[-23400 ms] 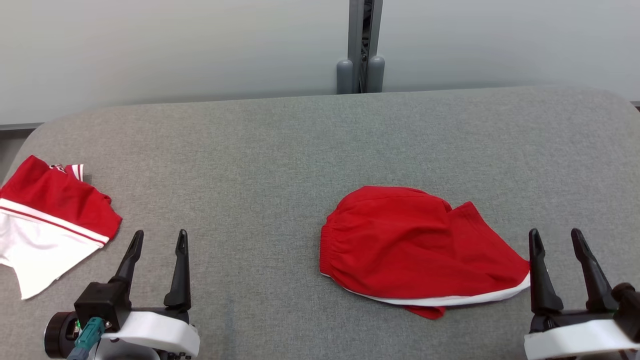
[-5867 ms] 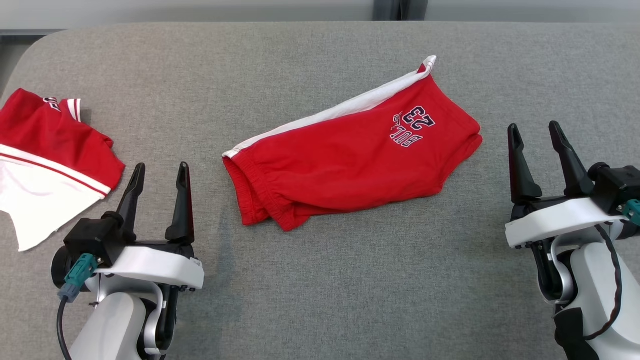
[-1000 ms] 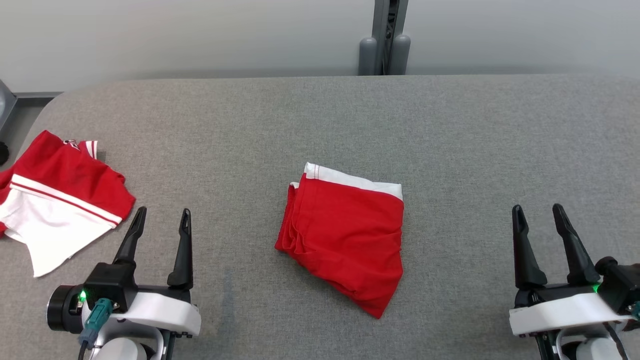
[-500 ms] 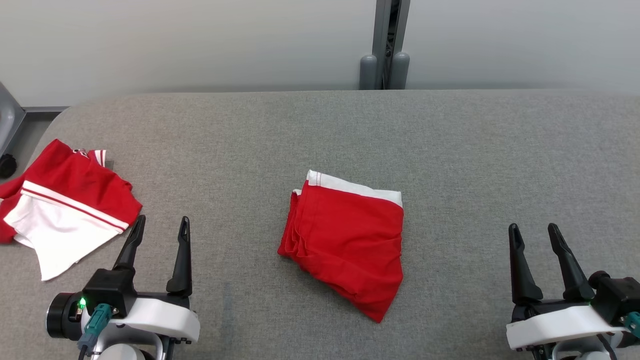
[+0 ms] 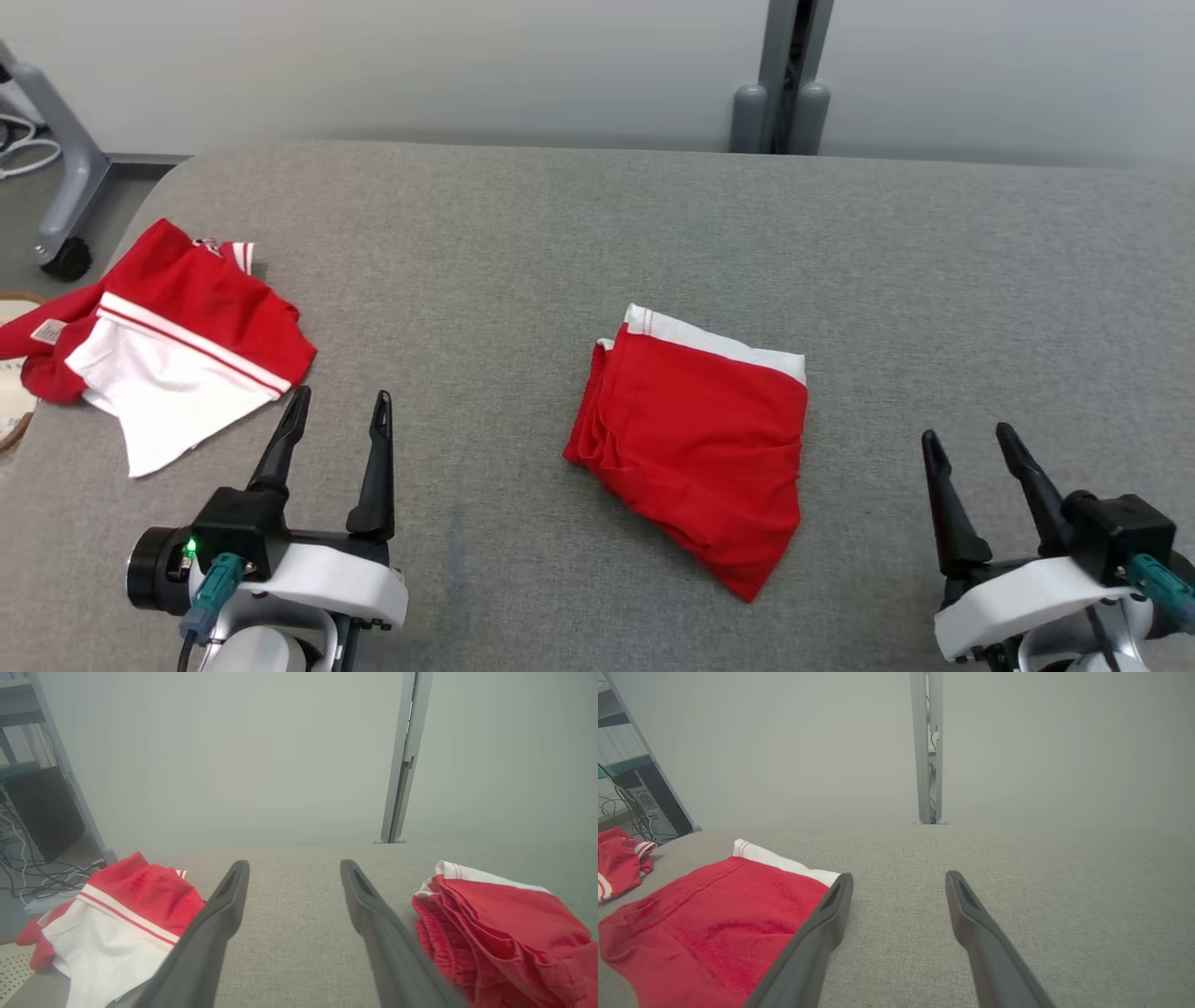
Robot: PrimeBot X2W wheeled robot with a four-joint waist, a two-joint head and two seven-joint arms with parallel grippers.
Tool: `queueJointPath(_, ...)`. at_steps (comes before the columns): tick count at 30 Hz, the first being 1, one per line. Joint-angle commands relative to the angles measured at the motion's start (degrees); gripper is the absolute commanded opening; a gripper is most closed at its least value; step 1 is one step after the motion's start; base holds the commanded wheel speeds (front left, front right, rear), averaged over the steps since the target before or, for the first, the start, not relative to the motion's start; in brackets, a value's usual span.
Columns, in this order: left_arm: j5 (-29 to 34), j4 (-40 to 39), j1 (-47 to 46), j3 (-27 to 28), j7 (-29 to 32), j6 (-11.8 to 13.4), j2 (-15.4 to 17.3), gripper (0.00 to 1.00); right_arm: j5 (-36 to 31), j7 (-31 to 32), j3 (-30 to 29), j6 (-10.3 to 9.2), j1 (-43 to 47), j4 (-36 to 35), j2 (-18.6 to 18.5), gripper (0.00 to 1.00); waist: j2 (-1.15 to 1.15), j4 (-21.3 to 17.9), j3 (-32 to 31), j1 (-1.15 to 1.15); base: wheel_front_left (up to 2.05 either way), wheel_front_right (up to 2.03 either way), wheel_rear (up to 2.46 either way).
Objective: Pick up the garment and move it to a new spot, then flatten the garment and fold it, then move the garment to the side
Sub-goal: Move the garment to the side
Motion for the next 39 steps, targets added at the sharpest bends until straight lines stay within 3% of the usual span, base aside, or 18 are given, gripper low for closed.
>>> queueJointPath(1,-0.3,0.5,-1.4,-0.2,-0.5,-0.4,-0.3,1.00,-0.7,2.0,1.2,0.04,-0.4,0.2,-0.9,1.00,0.00,2.3,1.3,0.00,0.00,0.00,0.00)
queueJointPath(19,0.3,4.4,-5.3,-2.3,-1.4,-3.0,-4.6,1.00,3.4,10.3,9.1,0.03,-6.9,11.8,-3.3,0.97,0.00,10.8,5.7,0.00,0.00,0.00,0.00)
queueJointPath(20,0.4,4.4,-5.5,-2.2,-1.4,-3.1,-4.7,1.00,3.5,10.2,9.3,0.03,-7.1,12.0,-3.4,0.36,0.00,10.9,5.9,0.00,0.00,0.00,0.00)
queueJointPath(21,0.5,4.2,-5.7,-2.1,-1.5,-3.1,-4.8,1.00,3.6,9.9,9.4,0.03,-7.5,12.2,-3.4,0.00,0.00,10.8,6.0,0.00,0.00,0.00,0.00)
queueJointPath(29,1.8,3.0,-6.0,-1.6,-1.5,-3.9,-4.8,1.00,1.8,8.9,10.6,0.03,-7.7,9.7,-4.5,0.00,0.00,6.4,7.3,0.00,0.00,0.00,0.00)
queueJointPath(39,3.0,1.5,-6.7,-0.2,-1.4,-4.0,-2.1,1.00,-1.0,8.1,10.1,0.03,-3.3,1.2,-7.4,0.00,0.00,-7.3,9.3,0.00,0.00,0.00,0.00)
